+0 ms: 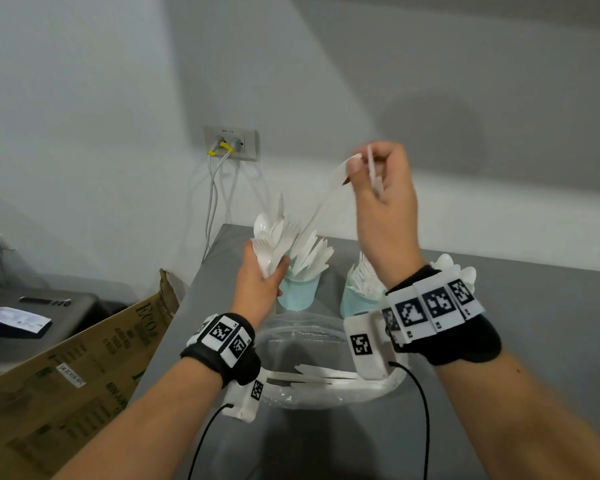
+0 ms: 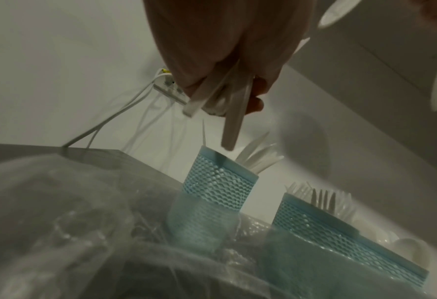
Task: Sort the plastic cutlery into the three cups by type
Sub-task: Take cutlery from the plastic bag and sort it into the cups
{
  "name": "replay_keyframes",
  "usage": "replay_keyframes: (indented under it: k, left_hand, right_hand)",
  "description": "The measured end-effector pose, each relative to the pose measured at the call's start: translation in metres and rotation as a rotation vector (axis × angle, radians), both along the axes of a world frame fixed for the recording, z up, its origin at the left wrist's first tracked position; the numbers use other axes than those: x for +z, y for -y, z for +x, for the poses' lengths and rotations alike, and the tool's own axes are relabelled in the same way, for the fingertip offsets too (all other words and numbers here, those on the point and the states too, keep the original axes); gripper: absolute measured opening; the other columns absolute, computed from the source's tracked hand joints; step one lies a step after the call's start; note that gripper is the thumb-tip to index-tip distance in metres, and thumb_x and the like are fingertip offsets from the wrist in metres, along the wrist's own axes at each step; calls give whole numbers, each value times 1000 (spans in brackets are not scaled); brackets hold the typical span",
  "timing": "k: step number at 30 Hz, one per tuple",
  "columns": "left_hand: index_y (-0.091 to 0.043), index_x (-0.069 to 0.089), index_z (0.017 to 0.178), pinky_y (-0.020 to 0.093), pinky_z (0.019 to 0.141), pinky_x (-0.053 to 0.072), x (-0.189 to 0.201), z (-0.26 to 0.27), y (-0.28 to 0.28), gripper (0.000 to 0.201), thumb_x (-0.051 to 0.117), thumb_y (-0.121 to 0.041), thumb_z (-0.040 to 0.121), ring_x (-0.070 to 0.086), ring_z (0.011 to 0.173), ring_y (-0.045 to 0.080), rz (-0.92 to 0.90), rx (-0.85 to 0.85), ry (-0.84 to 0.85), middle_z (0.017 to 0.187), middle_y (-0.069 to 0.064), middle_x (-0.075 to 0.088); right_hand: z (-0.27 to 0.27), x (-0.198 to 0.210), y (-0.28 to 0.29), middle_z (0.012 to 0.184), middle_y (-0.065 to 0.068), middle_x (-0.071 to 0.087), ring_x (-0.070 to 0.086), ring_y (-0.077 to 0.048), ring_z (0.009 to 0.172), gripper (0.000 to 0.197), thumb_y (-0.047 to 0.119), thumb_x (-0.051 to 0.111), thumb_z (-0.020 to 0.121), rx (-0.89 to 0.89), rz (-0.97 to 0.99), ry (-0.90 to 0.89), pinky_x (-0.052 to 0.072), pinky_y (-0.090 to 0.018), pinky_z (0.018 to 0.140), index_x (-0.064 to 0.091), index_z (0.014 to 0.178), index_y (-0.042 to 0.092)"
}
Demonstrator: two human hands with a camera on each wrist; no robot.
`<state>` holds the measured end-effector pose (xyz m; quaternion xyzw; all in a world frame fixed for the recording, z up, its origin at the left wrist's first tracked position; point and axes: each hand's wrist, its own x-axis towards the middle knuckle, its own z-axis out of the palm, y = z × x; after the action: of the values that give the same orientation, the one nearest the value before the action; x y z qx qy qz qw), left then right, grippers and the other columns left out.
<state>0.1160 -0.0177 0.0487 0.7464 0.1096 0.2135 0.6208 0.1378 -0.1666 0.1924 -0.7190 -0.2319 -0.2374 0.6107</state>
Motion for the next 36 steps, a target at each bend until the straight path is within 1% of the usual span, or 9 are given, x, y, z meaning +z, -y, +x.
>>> replay_keyframes:
  k: [6,13,16,20,24,27,30,33,36]
  left_hand:
    - [-31,39,117,19,48,47,3,-3,-9,34,61,-28,91,53,68,10,-51,4,26,94,-11,57]
    - [-32,45,124,62,88,45,2,-3,-9,42,65,-34,87,49,72,7,-143,-13,40,94,-5,56]
    - [-32,47,124,62,89,45,6,-4,-11,41,66,-31,87,50,73,10,-126,-7,56,96,-3,56]
    - [-44,46,114,62,90,45,9,-6,-18,35,65,-33,87,53,99,51,-103,35,33,98,-1,56]
    - [-33,47,122,62,91,45,4,-7,-21,42,66,-37,85,50,108,52,-123,54,37,104,17,58]
    - [-31,48,121,60,82,49,0,-5,-21,40,66,-37,86,55,85,46,-120,40,36,92,4,56]
    - [-29,51,113,28,49,45,-2,-4,-21,29,65,-31,87,47,58,13,-160,11,37,78,-1,56]
    - [-22,52,110,20,39,35,-2,-4,-20,24,63,-27,90,40,45,9,-195,-27,23,67,0,52]
    - [-14,49,118,20,38,36,-2,-4,-20,35,63,-28,89,41,43,10,-174,-47,13,67,-3,55]
  right_hand:
    - [26,-41,0,94,8,65,63,-12,78,17,35,45,98,-143,-296,-112,51,-31,72,46,105,21]
    - [44,-110,-22,92,0,63,61,-23,83,17,35,47,95,-34,-894,-273,44,-30,67,59,101,24]
    - [52,-98,-31,113,-5,53,59,-20,86,27,33,47,96,1,-800,-229,49,-34,79,56,118,19]
    - [59,-58,-34,111,-3,51,48,-9,93,32,26,29,103,24,-406,-162,36,-20,86,56,111,11]
    - [60,-50,-36,104,3,38,36,-9,102,39,33,26,103,-33,-320,-149,27,-23,95,62,97,20]
    - [60,-64,-39,106,-2,37,41,0,90,36,32,25,103,44,-255,-211,30,-15,82,57,102,15]
    - [68,-93,-42,113,-8,41,45,0,84,33,24,28,103,71,-438,-335,31,-16,80,57,108,8]
    - [73,-120,-47,112,-11,49,51,-16,90,23,24,43,99,106,-577,-443,41,-27,89,55,112,9]
    - [70,-120,-48,110,-6,49,48,-7,83,25,24,53,95,74,-481,-438,37,-22,81,54,117,12]
